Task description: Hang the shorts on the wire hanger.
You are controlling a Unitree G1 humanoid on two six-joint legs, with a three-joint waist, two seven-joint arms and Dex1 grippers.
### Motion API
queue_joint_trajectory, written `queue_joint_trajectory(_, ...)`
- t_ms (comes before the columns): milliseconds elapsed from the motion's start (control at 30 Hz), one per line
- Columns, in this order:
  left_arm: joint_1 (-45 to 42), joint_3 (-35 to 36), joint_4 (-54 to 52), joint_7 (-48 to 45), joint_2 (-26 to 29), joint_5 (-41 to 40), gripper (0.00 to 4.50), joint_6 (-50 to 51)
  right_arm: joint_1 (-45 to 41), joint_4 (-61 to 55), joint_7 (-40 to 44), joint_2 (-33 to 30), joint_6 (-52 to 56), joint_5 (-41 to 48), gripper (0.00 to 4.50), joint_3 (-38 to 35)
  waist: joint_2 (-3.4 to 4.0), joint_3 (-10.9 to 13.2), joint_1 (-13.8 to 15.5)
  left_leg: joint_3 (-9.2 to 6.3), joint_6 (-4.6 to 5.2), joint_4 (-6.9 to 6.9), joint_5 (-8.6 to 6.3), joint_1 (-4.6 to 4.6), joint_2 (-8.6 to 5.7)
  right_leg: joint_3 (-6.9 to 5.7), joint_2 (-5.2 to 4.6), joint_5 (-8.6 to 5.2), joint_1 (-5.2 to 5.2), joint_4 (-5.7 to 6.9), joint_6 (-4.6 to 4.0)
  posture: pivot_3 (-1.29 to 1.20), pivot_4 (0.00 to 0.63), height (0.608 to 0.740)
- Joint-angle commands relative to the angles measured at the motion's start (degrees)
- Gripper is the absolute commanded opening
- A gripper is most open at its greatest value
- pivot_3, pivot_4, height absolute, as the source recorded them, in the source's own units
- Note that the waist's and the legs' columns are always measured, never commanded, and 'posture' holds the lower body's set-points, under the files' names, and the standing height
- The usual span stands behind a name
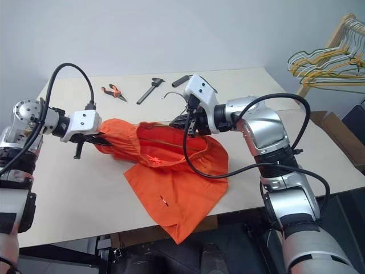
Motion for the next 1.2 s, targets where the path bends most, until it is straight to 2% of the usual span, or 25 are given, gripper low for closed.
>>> queue_joint_trajectory(33,0.57,-0.12,-1.05,0.96,1.66,0.71,0.9,0.27,-2.85,-1.51,0.01,-1.06,0.53,1.64,0.0,-3.27,0.0,0.0,-0.05,0.0,0.0,0.0,0.0,0.0,0.0,0.0,0.0,0.0,-0.01,0.0,0.0,-0.11,0.026,0.74)
queue_joint_trajectory(200,-1.11,1.63,-0.61,1.35,2.02,-1.09,2.51,2.12,-2.94,-1.58,0.47,-1.49,0.59,1.75,0.0,-2.86,0.0,0.0,0.09,-0.01,0.0,0.0,0.0,0.0,0.01,0.0,0.0,0.0,0.0,0.01,0.0,-0.12,0.027,0.74)
queue_joint_trajectory(333,-2.96,3.18,-1.41,-1.62,4.66,-3.16,3.81,2.56,-3.0,-1.42,1.0,-2.15,0.6,1.37,0.0,-2.64,0.0,0.0,0.0,-0.01,0.01,0.0,-0.01,-0.02,0.01,0.0,0.0,0.0,-0.02,0.0,0.0,-0.12,0.026,0.74)
queue_joint_trajectory(400,-3.63,3.71,-4.08,-4.78,5.88,-7.25,4.44,4.48,-3.02,-1.45,1.18,-2.45,0.78,1.16,0.0,-2.49,0.0,0.0,-0.08,-0.02,0.01,0.0,-0.01,-0.03,0.01,0.01,0.0,0.0,-0.04,0.0,0.0,-0.13,0.026,0.74)
queue_joint_trajectory(500,-3.85,1.65,-10.42,-5.89,6.76,-16.85,4.48,10.13,-3.22,-1.33,1.31,-2.75,0.87,0.95,0.0,-2.12,0.0,0.0,-0.05,-0.03,0.02,0.0,-0.02,-0.01,0.02,0.04,0.0,0.0,-0.04,0.0,0.0,-0.13,0.026,0.74)
queue_joint_trajectory(600,-5.38,2.47,-13.38,-5.69,-0.34,-18.34,4.48,12.74,-4.05,-0.75,1.75,-2.68,0.71,0.8,0.0,-1.61,0.02,-0.04,0.64,-0.09,0.03,0.03,-0.02,-0.01,0.01,0.02,-0.02,0.0,0.01,0.03,0.0,-0.13,0.024,0.74)
queue_joint_trajectory(667,-5.98,1.73,-13.63,-5.33,-3.12,-17.45,4.48,12.73,-4.5,-0.44,1.97,-2.67,0.59,0.75,0.0,-1.31,0.01,-0.05,0.84,-0.07,0.06,0.12,-0.04,0.0,-0.02,0.0,-0.03,0.01,0.07,0.06,0.02,-0.13,0.023,0.74)
queue_joint_trajectory(800,-8.41,-2.53,-7.51,-1.32,-8.8,-10.0,4.48,6.33,-5.59,-0.08,2.45,-2.83,0.72,0.79,0.0,-0.85,-0.01,-0.08,-0.04,-0.04,0.05,0.14,-0.03,0.0,-0.03,0.02,-0.03,0.03,0.05,0.07,0.04,-0.15,0.021,0.74)
queue_joint_trajectory(967,-12.63,-5.66,2.21,4.06,-11.73,-2.54,4.48,-1.79,-6.11,-0.64,2.81,-3.25,1.22,0.9,0.0,-0.85,-0.01,-0.08,-1.52,-0.01,0.05,0.13,-0.03,0.0,-0.04,0.03,-0.03,0.03,0.04,0.05,0.04,-0.17,0.02,0.74)
queue_joint_trajectory(1167,-16.54,-5.97,9.06,2.9,-13.63,-0.64,4.48,-3.72,-5.89,-1.66,3.1,-3.65,1.73,1.31,0.0,-0.85,-0.01,-0.08,-2.57,-0.07,0.07,0.13,-0.04,-0.01,-0.03,0.04,-0.03,0.03,0.02,0.04,0.05,-0.18,0.017,0.74)
queue_joint_trajectory(1200,-17.1,-6.09,9.97,3.58,-13.89,-0.03,4.29,-3.71,-5.84,-1.83,3.27,-3.72,1.87,1.4,0.0,-0.84,-0.01,-0.08,-2.7,-0.08,0.08,0.13,-0.05,-0.01,-0.03,0.04,-0.03,0.03,0.02,0.04,0.05,-0.18,0.017,0.74)
